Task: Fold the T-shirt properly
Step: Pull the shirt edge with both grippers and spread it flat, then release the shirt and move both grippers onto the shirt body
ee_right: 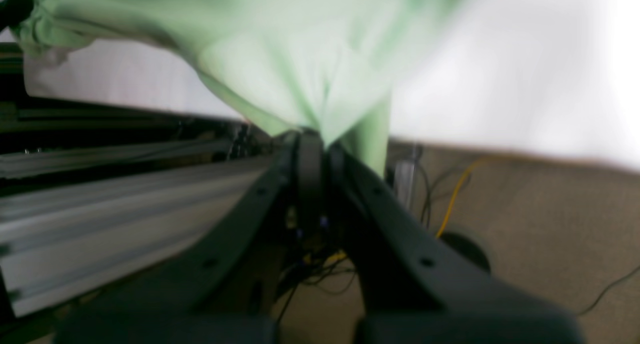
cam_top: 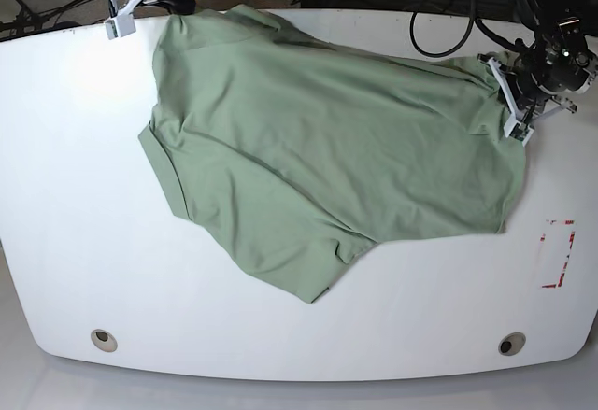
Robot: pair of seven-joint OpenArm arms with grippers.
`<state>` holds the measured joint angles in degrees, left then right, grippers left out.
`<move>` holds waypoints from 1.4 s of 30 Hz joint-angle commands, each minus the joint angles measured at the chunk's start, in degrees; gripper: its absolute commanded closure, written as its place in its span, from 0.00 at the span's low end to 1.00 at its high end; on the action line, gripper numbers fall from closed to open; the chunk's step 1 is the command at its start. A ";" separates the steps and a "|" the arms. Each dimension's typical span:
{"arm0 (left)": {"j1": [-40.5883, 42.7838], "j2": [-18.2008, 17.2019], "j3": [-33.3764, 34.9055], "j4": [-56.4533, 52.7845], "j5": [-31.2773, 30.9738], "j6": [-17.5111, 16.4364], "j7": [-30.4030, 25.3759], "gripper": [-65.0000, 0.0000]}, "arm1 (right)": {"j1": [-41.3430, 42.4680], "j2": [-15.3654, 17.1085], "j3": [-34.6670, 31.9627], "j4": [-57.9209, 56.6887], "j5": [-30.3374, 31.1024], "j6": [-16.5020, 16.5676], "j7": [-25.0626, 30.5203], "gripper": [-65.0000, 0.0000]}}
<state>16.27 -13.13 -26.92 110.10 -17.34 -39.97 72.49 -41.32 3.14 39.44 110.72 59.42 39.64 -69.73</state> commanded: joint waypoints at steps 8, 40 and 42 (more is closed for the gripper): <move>4.96 -1.51 -4.16 0.88 -0.19 -0.03 -3.52 0.99 | -0.31 1.74 0.43 1.06 4.27 0.36 0.59 1.00; 1.53 -7.23 -10.67 -6.24 -11.18 -0.03 0.61 0.99 | 6.20 5.35 -2.74 0.80 10.60 0.36 0.59 1.00; 1.35 -7.67 -11.37 -8.96 -9.34 -0.03 0.61 0.99 | 5.32 5.35 -2.56 0.71 10.43 0.36 0.59 1.00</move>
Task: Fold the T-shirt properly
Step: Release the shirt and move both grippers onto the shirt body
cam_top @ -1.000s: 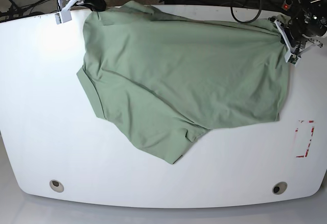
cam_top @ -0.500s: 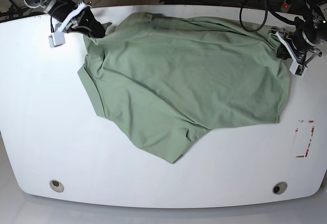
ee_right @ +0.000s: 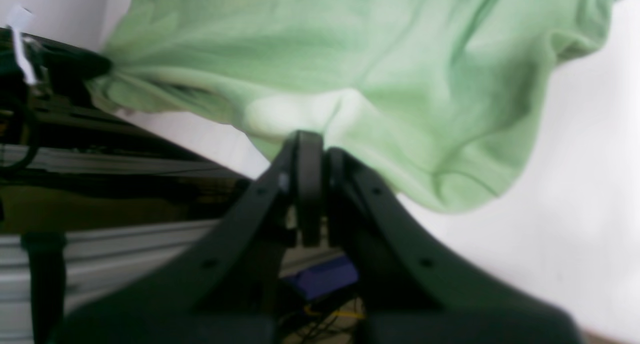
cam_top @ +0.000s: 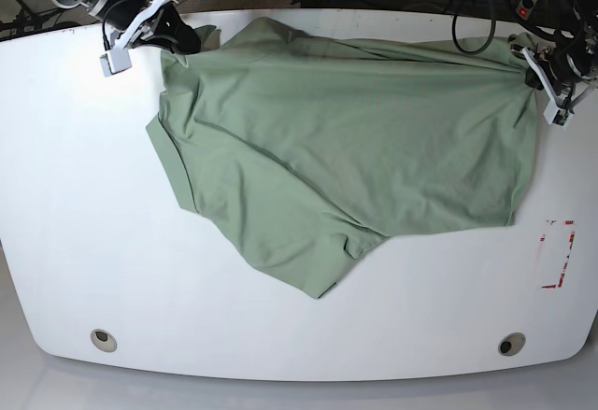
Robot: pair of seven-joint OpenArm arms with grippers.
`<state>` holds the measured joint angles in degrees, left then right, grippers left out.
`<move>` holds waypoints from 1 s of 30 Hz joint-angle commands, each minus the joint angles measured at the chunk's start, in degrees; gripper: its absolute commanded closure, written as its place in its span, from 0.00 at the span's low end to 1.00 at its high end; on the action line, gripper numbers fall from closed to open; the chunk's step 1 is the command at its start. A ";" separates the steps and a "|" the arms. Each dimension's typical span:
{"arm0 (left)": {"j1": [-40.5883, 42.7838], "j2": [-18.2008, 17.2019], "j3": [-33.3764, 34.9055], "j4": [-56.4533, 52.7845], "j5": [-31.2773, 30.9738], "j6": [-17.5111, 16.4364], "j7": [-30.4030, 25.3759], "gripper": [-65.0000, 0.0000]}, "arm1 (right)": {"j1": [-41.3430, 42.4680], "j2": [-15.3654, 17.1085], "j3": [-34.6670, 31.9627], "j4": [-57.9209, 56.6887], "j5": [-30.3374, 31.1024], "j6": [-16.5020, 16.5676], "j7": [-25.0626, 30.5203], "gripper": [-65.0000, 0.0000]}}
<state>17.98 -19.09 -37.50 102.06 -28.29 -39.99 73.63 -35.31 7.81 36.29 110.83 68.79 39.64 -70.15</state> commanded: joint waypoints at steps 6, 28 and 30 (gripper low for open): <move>-2.46 -2.31 -0.79 -2.94 4.43 -0.01 -0.53 0.96 | -2.10 0.67 0.41 0.52 -5.45 0.36 1.01 0.96; -0.35 -9.17 -0.79 0.66 -21.07 -0.01 -0.35 0.37 | 11.79 1.02 1.46 -7.75 -13.37 0.36 -0.14 0.30; -0.61 -9.17 -2.28 0.93 -21.51 -0.01 -0.35 0.37 | 14.78 1.02 1.46 -10.03 -15.30 0.36 -1.54 0.30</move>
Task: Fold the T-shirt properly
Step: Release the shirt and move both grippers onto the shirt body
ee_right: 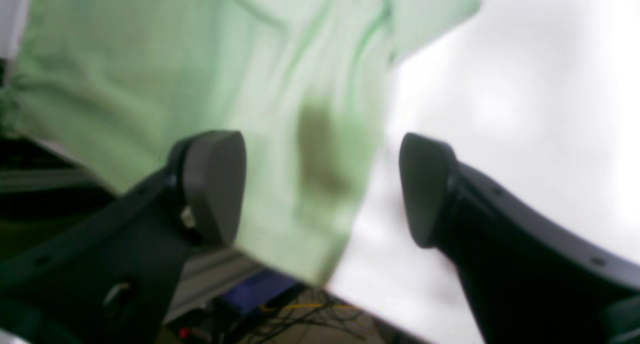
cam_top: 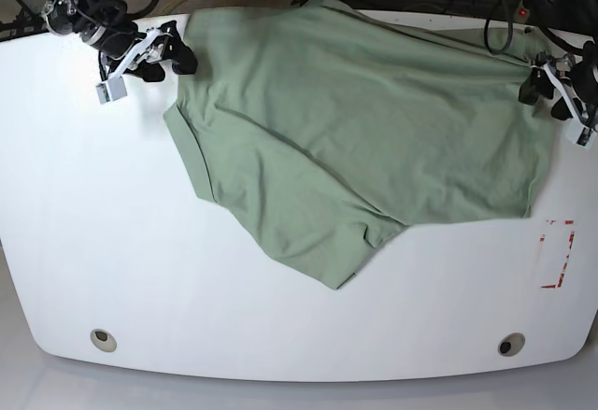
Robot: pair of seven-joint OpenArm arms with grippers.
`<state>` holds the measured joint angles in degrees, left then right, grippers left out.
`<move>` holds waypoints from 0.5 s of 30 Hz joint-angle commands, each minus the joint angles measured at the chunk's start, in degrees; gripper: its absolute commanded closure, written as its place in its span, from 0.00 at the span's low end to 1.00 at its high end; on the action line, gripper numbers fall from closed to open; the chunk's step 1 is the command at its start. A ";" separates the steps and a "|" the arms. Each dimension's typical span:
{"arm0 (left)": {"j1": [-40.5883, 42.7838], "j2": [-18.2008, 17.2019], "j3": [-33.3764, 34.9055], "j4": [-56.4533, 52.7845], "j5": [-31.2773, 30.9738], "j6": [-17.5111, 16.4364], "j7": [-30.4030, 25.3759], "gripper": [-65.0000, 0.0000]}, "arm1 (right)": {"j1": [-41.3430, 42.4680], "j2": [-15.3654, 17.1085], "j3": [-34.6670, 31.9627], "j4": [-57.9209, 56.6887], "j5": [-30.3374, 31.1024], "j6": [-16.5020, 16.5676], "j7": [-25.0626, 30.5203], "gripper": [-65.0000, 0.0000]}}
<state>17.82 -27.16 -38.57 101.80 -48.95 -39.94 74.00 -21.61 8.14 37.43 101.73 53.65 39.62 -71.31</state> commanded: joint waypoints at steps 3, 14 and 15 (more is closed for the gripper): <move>-1.25 -0.75 -1.57 1.37 2.22 -0.06 -0.90 0.37 | 3.89 0.43 0.24 -3.67 -2.00 0.38 -0.74 0.30; -8.73 4.70 2.74 1.28 23.94 -0.06 -3.89 0.37 | 11.72 -1.50 -7.06 -13.16 -9.82 0.38 1.81 0.59; -8.73 5.22 3.01 1.19 24.90 -0.06 -4.15 0.37 | 12.51 -1.94 -7.32 -13.43 -10.88 0.38 1.90 0.63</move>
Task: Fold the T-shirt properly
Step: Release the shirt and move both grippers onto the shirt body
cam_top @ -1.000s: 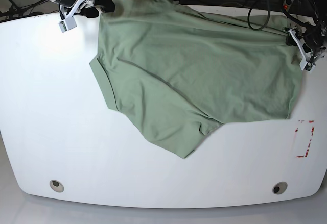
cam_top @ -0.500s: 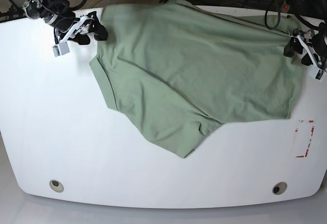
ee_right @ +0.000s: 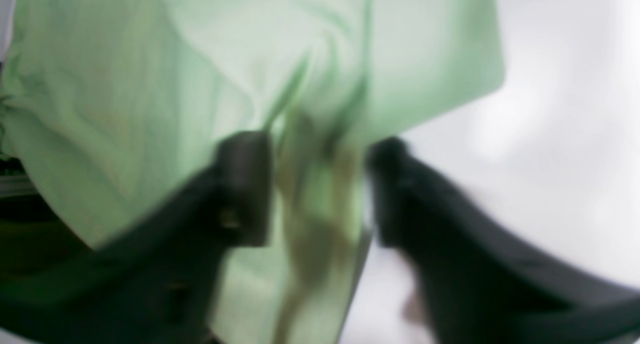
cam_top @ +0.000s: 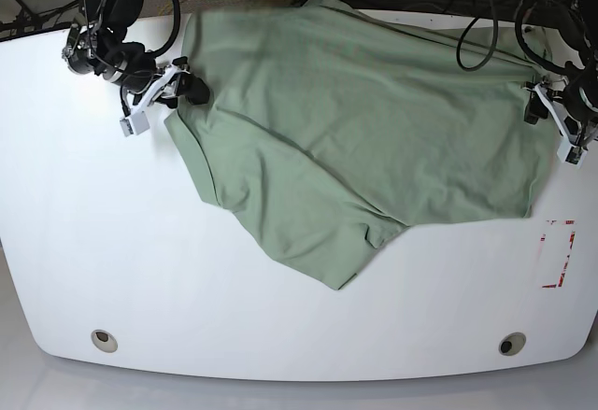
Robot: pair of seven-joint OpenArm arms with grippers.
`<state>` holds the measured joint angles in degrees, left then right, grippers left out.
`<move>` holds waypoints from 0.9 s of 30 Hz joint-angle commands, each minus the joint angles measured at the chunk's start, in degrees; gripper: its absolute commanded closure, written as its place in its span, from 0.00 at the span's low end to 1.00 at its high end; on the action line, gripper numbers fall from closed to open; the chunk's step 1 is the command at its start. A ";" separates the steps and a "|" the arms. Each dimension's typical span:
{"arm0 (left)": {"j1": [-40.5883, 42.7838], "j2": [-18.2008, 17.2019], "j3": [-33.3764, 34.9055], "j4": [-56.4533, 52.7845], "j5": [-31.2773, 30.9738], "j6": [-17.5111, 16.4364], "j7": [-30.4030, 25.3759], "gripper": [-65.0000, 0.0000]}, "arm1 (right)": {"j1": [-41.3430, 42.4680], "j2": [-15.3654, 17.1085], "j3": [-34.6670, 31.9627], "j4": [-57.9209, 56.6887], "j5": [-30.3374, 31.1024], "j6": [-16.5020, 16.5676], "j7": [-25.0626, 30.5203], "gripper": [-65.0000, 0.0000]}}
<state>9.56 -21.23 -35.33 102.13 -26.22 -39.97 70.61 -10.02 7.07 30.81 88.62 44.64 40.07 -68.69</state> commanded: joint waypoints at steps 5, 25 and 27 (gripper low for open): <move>-1.52 3.87 0.56 1.30 9.29 -0.03 -3.58 0.37 | 3.91 -2.81 0.01 -0.31 -10.05 -0.07 1.21 0.91; -13.91 14.60 13.57 -9.69 17.56 -0.03 -12.72 0.36 | 9.01 5.54 6.78 -0.40 -14.53 -0.07 1.30 1.00; -14.97 15.30 14.98 -11.97 17.65 -0.03 -15.09 0.36 | 9.01 5.28 6.95 -0.40 -14.53 -0.07 1.30 1.00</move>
<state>-3.84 -6.00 -21.45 90.89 -7.99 -39.94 57.71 -1.78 11.60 37.45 87.26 28.95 39.92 -68.14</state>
